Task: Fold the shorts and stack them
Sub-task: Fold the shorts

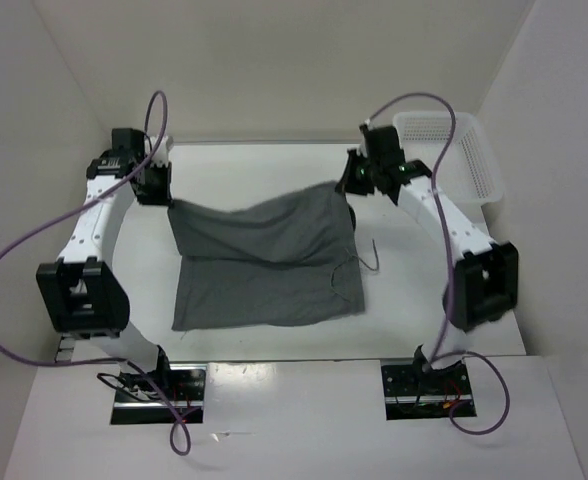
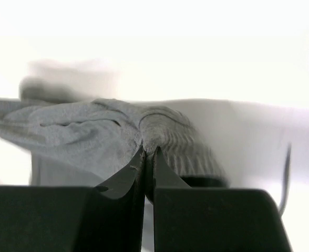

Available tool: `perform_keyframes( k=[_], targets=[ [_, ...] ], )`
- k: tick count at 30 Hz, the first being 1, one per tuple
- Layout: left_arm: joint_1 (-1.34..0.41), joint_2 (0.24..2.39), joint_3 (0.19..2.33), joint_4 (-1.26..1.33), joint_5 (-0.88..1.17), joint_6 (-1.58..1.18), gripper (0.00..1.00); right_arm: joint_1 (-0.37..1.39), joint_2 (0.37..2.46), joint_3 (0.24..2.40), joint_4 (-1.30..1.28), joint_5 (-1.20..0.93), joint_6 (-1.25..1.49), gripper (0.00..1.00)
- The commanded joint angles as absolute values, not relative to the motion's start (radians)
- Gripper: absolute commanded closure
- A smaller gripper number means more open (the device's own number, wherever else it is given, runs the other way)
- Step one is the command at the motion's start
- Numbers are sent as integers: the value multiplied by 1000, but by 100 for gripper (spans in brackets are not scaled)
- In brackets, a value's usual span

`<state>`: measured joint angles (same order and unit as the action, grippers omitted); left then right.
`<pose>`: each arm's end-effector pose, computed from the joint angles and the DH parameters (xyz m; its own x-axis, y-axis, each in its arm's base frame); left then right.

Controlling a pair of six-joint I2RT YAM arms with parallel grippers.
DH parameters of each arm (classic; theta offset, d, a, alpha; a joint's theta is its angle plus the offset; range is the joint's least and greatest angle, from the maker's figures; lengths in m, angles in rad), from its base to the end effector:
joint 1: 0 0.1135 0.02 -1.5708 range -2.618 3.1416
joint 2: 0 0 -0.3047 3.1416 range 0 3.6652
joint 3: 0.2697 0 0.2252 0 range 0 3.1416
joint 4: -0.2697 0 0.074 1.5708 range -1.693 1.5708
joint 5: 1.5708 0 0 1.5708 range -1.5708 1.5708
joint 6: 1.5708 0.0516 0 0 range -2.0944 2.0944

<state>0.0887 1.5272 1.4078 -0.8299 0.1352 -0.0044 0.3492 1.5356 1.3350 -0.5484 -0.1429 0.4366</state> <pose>0.3017 0.0198 0.3499 -0.8098 -0.0764 -0.5818 -0.0132 0.9936 -0.1121 0.3034 0.1183 0.3484 -0.7644 0.1671 -0.6227 -0.1251 0.9090 0.3976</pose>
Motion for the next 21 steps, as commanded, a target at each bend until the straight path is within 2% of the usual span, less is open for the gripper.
perform_keyframes(
  k=[1, 3, 6, 13, 17, 21],
  targets=[
    [94, 1679, 1656, -657, 150, 0, 99, 275, 1784, 1644, -448, -126, 330, 100],
    [94, 1729, 1750, -657, 172, 0, 99, 275, 1839, 1780, -480, -126, 304, 100],
    [94, 1689, 1747, -676, 209, 0, 99, 275, 1798, 1697, -444, -117, 295, 100],
    [63, 1503, 1379, -761, 245, 0, 99, 275, 1577, 1265, -342, -144, 295, 100],
    [35, 1381, 1228, -914, 282, 0, 99, 265, 1462, 1120, -362, -153, 305, 100],
    [3, 1325, 1062, -962, 272, 0, 98, 255, 1419, 1025, -362, -144, 325, 100]
  ],
)
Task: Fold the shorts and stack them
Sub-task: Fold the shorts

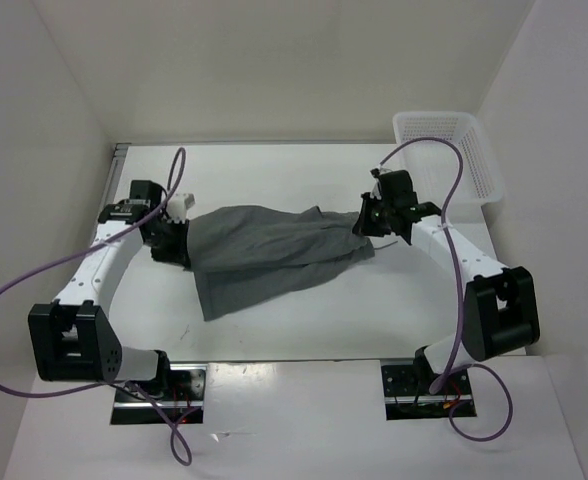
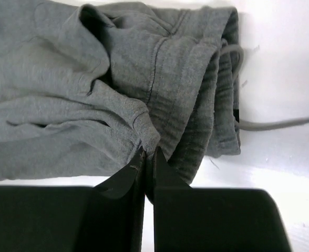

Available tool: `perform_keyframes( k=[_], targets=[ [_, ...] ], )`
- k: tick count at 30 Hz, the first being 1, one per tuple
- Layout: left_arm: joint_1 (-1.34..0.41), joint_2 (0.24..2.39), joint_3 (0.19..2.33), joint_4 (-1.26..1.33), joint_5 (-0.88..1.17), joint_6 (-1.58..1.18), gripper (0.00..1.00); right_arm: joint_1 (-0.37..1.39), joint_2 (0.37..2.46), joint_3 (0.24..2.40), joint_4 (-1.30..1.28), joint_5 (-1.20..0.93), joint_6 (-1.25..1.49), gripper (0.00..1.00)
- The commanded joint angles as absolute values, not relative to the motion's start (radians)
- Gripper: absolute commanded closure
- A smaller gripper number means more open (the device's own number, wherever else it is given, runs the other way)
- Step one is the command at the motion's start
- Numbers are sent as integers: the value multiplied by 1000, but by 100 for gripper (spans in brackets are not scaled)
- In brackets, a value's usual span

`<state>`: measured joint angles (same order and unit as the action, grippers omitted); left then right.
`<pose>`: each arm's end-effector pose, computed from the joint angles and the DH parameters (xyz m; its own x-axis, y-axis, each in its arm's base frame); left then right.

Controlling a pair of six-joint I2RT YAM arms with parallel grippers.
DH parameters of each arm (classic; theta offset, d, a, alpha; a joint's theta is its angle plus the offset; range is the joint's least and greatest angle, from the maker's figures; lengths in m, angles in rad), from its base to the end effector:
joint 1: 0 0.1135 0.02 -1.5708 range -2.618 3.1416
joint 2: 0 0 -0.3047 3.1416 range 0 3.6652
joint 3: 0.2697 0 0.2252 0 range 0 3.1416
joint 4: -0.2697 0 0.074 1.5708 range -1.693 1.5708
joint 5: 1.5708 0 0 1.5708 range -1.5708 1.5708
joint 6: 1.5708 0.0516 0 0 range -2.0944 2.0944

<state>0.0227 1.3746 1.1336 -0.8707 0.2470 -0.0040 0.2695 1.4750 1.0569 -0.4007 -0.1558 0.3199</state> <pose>0.2409 -0.0072 0.3076 -0.8966 -0.0242 -0.4423 0.0827 0.9718 -0.2210 0.2860 0.0873 0.2922 -0.7831 0.1060 -0.6128 -0.1253 0.9383 0.3224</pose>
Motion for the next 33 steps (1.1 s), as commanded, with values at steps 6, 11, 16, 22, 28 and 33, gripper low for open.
perform_keyframes(
  k=[6, 11, 16, 22, 28, 33],
  targets=[
    [-69, 1344, 971, -962, 253, 0, 94, 230, 1453, 1025, -448, -155, 334, 72],
    [-133, 1362, 962, -962, 244, 0, 90, 157, 1418, 979, -479, -235, 353, 43],
    [-156, 1362, 951, -962, 213, 0, 90, 147, 1322, 957, -410, -294, 390, 30],
    [-175, 1362, 931, -962, 204, 0, 90, 147, 1439, 998, -405, -328, 445, 30],
    [-193, 1384, 931, -933, 204, 0, 90, 188, 1523, 991, -419, -348, 463, 47],
    [-213, 1404, 922, -923, 195, 0, 90, 198, 1532, 939, -445, -298, 485, 98]
  ],
)
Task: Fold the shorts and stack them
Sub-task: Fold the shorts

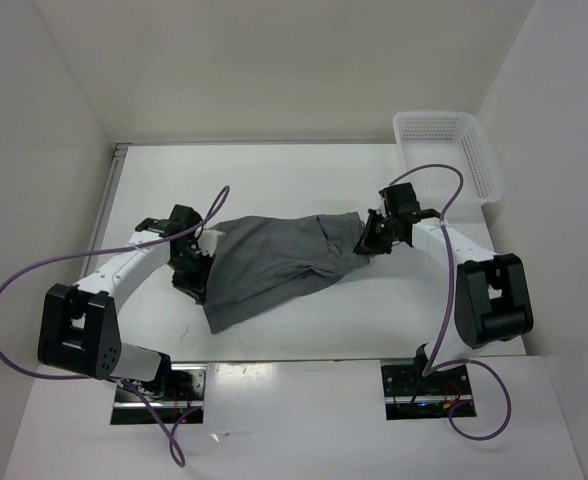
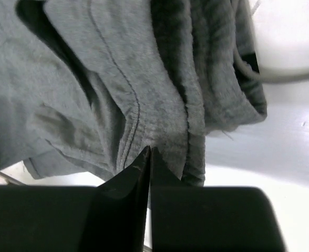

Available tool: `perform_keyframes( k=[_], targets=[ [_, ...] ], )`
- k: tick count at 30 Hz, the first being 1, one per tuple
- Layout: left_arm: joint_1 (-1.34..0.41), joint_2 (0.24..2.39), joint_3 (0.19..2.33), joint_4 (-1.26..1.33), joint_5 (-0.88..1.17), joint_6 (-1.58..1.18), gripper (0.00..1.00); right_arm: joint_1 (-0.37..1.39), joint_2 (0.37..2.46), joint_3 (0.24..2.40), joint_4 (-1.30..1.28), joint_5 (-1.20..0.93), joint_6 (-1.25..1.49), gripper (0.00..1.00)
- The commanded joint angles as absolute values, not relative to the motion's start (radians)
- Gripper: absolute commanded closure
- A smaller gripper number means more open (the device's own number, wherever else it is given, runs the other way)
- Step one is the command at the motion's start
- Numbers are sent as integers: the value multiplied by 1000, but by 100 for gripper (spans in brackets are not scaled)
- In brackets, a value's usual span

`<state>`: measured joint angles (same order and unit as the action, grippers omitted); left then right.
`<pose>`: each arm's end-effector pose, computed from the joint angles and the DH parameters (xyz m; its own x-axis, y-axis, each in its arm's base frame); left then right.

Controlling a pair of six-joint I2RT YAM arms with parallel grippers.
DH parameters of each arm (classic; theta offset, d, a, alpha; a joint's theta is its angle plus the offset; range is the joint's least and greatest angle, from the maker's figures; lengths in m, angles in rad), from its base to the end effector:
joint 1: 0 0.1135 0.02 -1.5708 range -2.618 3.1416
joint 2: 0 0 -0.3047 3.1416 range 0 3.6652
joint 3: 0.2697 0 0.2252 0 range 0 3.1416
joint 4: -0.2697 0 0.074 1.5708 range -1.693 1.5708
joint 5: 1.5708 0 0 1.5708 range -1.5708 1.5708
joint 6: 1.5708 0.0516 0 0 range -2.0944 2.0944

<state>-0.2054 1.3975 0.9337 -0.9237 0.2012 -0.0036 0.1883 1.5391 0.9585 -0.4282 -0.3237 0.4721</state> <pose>0.2046 -0.0532 0.2477 -0.9634 0.1971 -0.1816 0.2321 0.9525 -0.1972 0.2820 0.0705 0.2451 -0.8967 0.2680 -0.3522 0.0717 0.8732 0.4820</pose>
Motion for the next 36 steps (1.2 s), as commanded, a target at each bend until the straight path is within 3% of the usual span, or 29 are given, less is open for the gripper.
perform_keyframes(
  k=[1, 6, 12, 14, 16, 19, 23, 29, 31, 32, 33, 35, 36],
  targets=[
    [-213, 1404, 922, -923, 195, 0, 90, 198, 1532, 928, -454, -284, 485, 100],
    [-213, 1359, 936, -959, 173, 0, 93, 198, 1407, 904, -478, -247, 515, 100],
    [-213, 1305, 985, -1089, 287, 0, 95, 198, 1307, 868, -506, -227, 558, 100],
    [-213, 1305, 985, -1100, 302, 0, 95, 198, 1346, 868, -495, -216, 558, 62],
    [-213, 1305, 985, -1088, 302, 0, 95, 198, 1400, 893, -485, -227, 569, 38],
    [-213, 1316, 985, -1059, 292, 0, 93, 198, 1431, 893, -433, -180, 580, 22],
    [-213, 1344, 960, -991, 272, 0, 89, 198, 1494, 934, -394, -126, 580, 14],
    [-213, 1449, 927, -836, 184, 0, 89, 198, 1661, 1009, -368, -110, 548, 14],
    [-213, 1476, 908, -798, 143, 0, 89, 198, 1709, 1009, -368, -126, 548, 20],
    [-213, 1506, 908, -763, 129, 0, 90, 198, 1718, 1009, -359, -136, 548, 26],
    [-213, 1520, 908, -747, 115, 0, 90, 198, 1718, 1009, -359, -161, 548, 44],
    [-183, 1564, 917, -697, 97, 0, 93, 198, 1727, 990, -359, -195, 575, 63],
    [-167, 1581, 929, -680, 81, 0, 93, 198, 1715, 959, -348, -236, 589, 79]
  ],
)
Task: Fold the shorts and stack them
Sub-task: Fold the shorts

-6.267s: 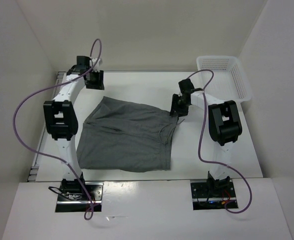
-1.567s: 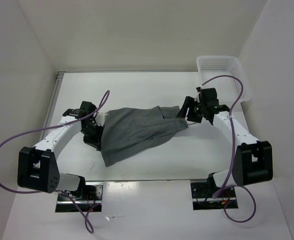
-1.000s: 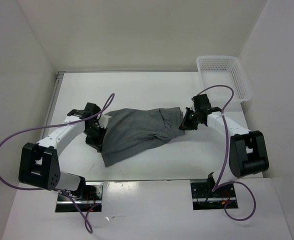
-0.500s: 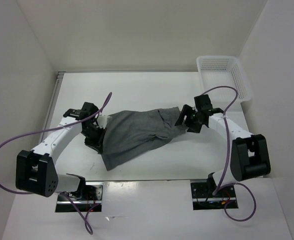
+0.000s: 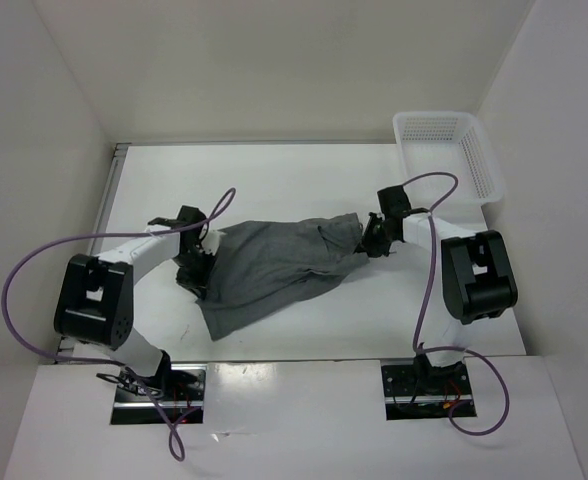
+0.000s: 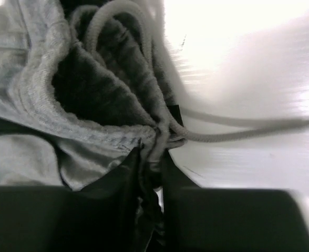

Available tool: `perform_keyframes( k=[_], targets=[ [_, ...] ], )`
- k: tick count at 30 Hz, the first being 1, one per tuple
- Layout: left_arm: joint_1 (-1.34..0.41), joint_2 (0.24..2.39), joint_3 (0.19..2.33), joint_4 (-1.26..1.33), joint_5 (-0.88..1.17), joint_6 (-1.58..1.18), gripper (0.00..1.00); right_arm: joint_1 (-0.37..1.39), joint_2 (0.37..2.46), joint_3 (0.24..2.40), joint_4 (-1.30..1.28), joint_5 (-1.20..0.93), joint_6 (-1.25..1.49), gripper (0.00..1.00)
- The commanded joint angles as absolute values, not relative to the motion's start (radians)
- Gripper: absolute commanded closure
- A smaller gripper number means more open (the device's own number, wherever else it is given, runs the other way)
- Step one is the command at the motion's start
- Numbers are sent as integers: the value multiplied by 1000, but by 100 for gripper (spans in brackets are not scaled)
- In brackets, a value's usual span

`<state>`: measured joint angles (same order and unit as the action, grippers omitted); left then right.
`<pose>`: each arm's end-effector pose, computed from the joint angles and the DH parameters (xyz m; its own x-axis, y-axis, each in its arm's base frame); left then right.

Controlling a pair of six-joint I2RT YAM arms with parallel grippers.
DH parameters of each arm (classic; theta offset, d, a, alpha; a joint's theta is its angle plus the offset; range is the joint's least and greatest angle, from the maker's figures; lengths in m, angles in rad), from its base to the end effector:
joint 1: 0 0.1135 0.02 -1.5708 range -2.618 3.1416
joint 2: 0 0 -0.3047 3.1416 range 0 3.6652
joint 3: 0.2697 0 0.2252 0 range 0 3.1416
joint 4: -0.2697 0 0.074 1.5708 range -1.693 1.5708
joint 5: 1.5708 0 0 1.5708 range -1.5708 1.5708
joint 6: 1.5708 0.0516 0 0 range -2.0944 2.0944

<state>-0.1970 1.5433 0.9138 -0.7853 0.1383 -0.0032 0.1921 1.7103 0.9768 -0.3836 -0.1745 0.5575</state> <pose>0.2358 -0.0543 0.2152 -0.9694 0.1903 -0.1549 0.2118 0.9677 -0.1367 0.3109 0.0696 0.2023 -0.8877 0.3582 -0.2894 0.2439 0.8988 0.3643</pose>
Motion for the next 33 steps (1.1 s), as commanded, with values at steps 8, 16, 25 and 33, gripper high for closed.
perform_keyframes(
  k=[8, 16, 25, 33],
  targets=[
    [9, 1792, 1196, -520, 14, 0, 97, 270, 1666, 879, -238, -337, 748, 100],
    [31, 1850, 1509, -575, 78, 0, 97, 333, 1784, 1048, -221, -348, 761, 68],
    [31, 1603, 1293, -659, 87, 0, 97, 356, 1551, 1011, -310, -252, 629, 38],
    [31, 1514, 1174, -764, 88, 0, 97, 453, 1558, 1009, -379, -233, 607, 37]
  ],
)
